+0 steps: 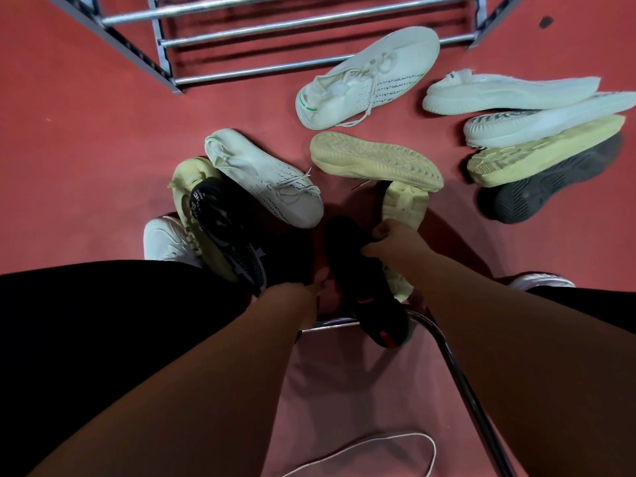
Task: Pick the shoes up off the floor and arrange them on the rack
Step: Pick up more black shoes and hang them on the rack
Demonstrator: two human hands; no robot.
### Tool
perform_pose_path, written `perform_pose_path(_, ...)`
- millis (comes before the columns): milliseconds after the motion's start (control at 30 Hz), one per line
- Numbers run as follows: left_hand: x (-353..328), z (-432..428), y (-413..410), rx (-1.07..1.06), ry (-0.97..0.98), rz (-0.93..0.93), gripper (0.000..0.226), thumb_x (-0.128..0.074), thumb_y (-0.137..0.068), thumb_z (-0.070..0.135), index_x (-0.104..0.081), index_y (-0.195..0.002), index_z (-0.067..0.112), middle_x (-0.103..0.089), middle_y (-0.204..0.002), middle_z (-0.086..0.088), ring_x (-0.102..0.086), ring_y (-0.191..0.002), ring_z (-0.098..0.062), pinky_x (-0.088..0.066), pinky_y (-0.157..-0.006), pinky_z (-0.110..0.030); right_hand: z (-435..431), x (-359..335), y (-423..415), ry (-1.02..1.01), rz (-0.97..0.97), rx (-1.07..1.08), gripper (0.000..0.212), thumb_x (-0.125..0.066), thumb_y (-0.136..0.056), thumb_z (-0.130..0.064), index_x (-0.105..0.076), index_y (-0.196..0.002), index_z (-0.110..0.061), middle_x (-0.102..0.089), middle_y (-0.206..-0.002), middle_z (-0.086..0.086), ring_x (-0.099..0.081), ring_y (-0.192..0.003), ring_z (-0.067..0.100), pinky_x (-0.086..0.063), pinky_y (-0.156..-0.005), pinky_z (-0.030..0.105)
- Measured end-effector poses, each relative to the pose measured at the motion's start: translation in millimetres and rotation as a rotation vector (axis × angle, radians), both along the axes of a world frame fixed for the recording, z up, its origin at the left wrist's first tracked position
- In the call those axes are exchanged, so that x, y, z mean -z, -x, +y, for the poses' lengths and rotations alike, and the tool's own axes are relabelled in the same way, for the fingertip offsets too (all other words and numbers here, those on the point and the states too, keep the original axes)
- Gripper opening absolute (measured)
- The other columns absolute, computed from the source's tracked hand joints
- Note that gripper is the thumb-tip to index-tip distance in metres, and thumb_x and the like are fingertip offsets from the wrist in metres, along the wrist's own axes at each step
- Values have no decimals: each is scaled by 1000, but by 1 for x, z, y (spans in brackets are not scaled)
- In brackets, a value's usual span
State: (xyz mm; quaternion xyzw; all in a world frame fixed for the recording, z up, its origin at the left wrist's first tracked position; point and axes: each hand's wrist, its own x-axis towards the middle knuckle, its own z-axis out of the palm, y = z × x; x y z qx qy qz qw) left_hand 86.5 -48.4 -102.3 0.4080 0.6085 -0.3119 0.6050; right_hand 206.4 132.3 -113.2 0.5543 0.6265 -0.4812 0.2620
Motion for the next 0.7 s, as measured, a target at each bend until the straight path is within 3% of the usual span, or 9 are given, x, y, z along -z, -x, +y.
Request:
perform_pose_path(167,-5,3,-8,37,95,49,62,-56,-91,24,-44,-151,25,-47,-150,-12,-44,-136,-36,-49,-103,-53,-7,1,6,45,51,65,51,-78,-82,-15,-62,-131,-17,-65,-104,1,-65,-91,20,-54,-79,31)
perform_pose_path(300,-7,9,-3,-31,151,71,62,-57,-94,24,-42,-153,30,-42,-157,-6,-46,-139,-35,-44,-108,-55,-10,0,5,98,113,240,32,-69,-87,-6,-70,-117,-19,-64,-85,0,-63,-74,18,-52,-68,31)
perform_pose_path(400,-9,6,-4,-101,110,96,61,-57,-94,20,-41,-153,24,-45,-153,-9,-49,-136,-35,-46,-106,-54,-4,-3,8,104,134,434,28,-59,-90,-1,-65,-111,-17,-66,-94,8,-63,-69,21,-52,-63,34)
perform_pose_path(467,-9,6,-4,-113,58,110,56,-54,-95,18,-44,-149,20,-49,-149,-11,-52,-132,-35,-49,-103,-54,3,-3,12,129,157,523,24,-65,-90,-5,-62,-112,-15,-67,-99,7,-64,-69,20,-54,-65,33)
perform_pose_path(600,-8,3,1,-115,35,144,45,-55,-94,22,-56,-139,19,-58,-140,-11,-58,-124,-36,-53,-96,-55,8,2,18,107,90,325,48,-86,-78,-26,-66,-120,-15,-70,-107,6,-70,-97,23,-60,-90,43)
perform_pose_path(700,-10,-4,1,-165,-56,222,36,-57,-95,28,-62,-130,24,-63,-131,-8,-62,-119,-33,-54,-86,-46,2,4,19,117,36,230,58,-89,-75,-28,-64,-126,-13,-70,-109,7,-71,-96,24,-61,-89,43)
